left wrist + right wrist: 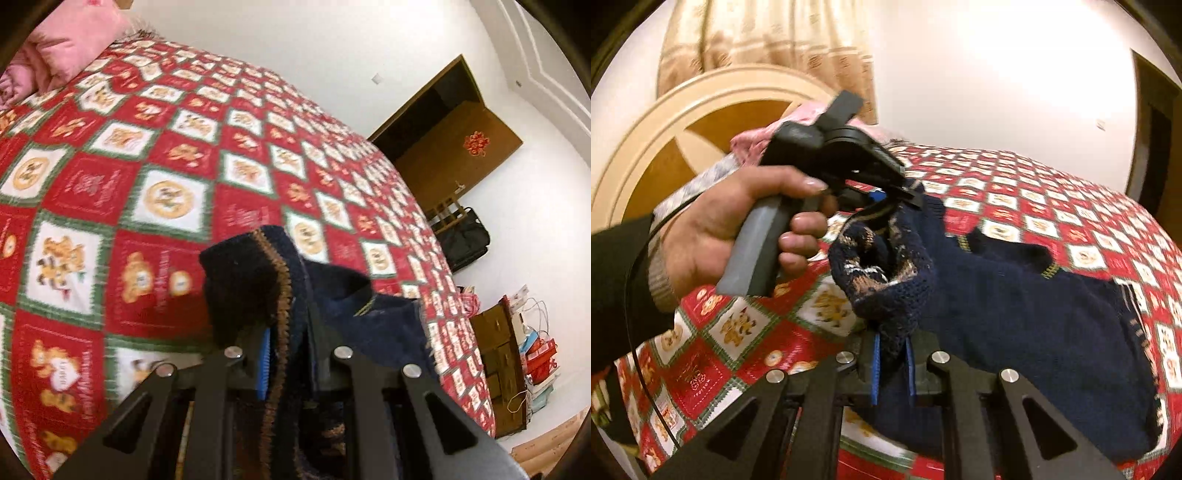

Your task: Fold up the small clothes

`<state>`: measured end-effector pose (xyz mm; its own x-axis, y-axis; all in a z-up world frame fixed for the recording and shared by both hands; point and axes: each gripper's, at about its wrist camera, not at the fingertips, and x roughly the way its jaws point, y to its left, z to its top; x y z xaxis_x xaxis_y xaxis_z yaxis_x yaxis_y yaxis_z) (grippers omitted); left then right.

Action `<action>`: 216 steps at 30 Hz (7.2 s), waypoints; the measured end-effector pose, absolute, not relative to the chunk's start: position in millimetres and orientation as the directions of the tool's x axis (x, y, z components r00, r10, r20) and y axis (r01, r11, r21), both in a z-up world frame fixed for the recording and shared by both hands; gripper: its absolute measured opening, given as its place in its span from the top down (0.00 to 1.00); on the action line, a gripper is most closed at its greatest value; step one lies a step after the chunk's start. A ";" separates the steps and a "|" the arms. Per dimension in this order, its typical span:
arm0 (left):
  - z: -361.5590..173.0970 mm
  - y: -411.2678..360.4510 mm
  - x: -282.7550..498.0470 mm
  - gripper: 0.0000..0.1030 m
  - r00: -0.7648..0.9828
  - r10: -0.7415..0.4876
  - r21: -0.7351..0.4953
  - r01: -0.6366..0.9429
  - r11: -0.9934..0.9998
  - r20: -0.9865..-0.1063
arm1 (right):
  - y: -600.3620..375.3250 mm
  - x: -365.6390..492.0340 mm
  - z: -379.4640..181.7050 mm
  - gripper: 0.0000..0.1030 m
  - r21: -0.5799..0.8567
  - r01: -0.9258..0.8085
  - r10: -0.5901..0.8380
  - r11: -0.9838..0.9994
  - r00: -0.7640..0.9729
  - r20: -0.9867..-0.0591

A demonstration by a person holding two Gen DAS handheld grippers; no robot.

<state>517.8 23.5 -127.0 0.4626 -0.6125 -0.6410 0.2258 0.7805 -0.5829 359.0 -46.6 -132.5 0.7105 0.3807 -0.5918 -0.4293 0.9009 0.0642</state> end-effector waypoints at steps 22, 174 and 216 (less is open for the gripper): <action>-119.9 -216.1 528.8 0.86 0.314 -0.695 -0.559 0.424 0.712 -0.647 | -270.1 353.7 -141.3 0.91 0.301 -0.069 0.243 0.951 0.769 -0.591; -179.4 -165.8 400.1 0.00 0.574 -0.313 -0.123 0.345 0.930 -0.756 | -359.7 429.5 -213.8 0.64 0.329 -0.109 0.341 0.938 0.454 -0.823; -162.9 -165.3 454.6 0.00 0.542 -0.363 -0.163 0.382 0.910 -0.758 | -397.1 511.9 -207.3 0.33 0.510 -0.044 0.452 0.859 0.534 -0.715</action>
